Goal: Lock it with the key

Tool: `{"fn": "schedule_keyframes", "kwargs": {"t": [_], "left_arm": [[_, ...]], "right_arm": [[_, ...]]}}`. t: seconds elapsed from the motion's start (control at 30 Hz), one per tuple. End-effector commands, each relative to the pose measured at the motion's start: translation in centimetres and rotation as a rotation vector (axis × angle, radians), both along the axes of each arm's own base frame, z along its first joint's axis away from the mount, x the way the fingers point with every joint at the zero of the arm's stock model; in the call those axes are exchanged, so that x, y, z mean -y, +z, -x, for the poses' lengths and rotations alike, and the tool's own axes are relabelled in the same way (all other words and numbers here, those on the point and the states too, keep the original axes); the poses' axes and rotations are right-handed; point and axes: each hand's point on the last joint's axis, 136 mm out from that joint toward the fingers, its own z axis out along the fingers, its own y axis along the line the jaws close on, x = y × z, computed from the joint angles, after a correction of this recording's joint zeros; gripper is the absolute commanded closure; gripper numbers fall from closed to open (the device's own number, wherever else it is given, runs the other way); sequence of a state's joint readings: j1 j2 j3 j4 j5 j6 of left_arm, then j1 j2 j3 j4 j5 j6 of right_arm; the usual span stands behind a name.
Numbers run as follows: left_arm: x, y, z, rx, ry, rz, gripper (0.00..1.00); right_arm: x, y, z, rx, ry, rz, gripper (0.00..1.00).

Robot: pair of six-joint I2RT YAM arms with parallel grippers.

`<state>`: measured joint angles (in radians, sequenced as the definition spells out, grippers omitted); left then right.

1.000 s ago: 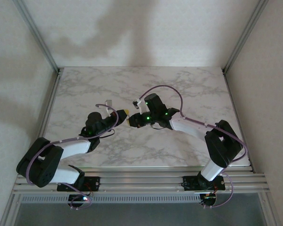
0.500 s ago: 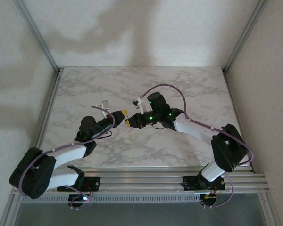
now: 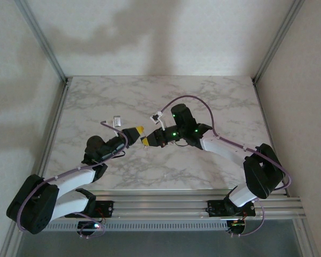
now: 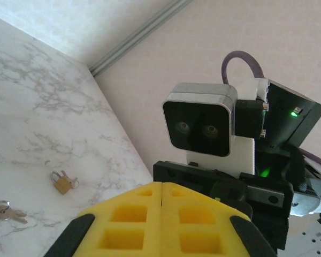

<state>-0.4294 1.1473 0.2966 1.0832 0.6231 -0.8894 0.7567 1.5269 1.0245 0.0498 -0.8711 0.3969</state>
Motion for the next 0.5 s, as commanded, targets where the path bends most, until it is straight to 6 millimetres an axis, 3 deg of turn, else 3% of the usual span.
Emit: {"fn": "schedule_keyframes", "kwargs": {"t": [0.0,0.47], "left_arm": [[-1.5,0.4,-1.0,0.042,0.087,-0.001,1.00],[-1.8,0.6,-0.8,0.053,0.094,0.011,1.00]], "right_arm": [[0.5,2.6,3.8,-0.006,0.169,-0.100,0.91],[1.0,4.1,5.2,-0.013,0.245,-0.165,0.93]]}}
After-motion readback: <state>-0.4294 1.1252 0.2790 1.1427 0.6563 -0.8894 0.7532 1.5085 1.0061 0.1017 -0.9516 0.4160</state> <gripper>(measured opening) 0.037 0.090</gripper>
